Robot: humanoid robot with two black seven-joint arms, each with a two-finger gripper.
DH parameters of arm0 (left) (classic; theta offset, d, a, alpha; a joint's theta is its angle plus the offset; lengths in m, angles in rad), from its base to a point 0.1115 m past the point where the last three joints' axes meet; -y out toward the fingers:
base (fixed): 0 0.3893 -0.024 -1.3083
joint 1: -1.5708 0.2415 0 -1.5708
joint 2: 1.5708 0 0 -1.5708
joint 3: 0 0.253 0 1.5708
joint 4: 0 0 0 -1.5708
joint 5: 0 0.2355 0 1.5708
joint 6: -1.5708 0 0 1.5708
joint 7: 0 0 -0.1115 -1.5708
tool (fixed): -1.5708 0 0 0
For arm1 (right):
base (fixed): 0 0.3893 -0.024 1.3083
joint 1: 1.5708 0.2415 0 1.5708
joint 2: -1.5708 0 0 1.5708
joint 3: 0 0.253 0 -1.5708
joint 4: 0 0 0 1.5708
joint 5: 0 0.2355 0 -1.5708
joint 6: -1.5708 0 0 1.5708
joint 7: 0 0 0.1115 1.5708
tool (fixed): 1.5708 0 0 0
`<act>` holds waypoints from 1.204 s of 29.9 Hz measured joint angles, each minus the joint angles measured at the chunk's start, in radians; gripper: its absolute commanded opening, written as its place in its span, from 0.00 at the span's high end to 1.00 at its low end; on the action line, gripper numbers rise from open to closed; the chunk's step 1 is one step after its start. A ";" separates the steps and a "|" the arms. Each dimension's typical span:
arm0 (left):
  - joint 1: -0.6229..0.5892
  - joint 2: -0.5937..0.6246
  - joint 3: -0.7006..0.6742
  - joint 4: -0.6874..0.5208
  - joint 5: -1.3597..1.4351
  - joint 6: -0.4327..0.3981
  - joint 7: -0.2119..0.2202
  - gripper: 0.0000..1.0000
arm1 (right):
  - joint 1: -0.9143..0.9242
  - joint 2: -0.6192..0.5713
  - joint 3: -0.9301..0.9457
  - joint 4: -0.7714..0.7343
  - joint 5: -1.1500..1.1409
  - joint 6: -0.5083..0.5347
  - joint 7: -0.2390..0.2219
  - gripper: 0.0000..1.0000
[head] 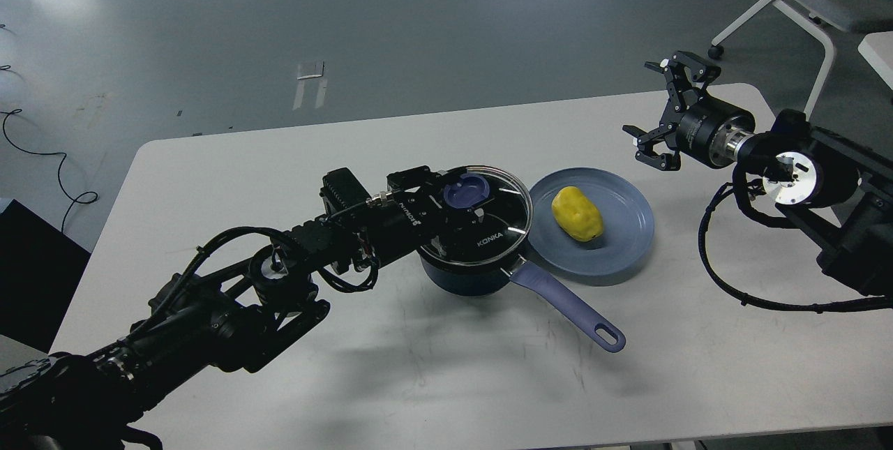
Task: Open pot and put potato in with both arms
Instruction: 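Lift the lid off the saucepan and set it on the table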
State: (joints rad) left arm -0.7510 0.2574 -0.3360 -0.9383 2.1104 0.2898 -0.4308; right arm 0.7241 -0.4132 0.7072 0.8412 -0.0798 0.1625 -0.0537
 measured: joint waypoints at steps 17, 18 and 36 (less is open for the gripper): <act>-0.045 0.294 0.025 -0.147 -0.234 0.047 -0.002 0.78 | 0.001 -0.001 -0.002 0.001 0.000 0.000 0.000 0.00; -0.040 0.318 0.035 -0.140 -0.234 0.064 -0.002 0.78 | 0.001 -0.001 -0.002 0.001 0.000 0.000 0.000 0.00; 0.134 0.380 0.191 0.121 -0.240 0.199 -0.030 0.79 | 0.007 0.000 -0.058 0.001 0.000 -0.001 0.000 0.00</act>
State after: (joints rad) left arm -0.6175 0.6372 -0.1446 -0.8170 1.8704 0.4892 -0.4613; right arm 0.7310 -0.4134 0.6488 0.8419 -0.0798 0.1617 -0.0537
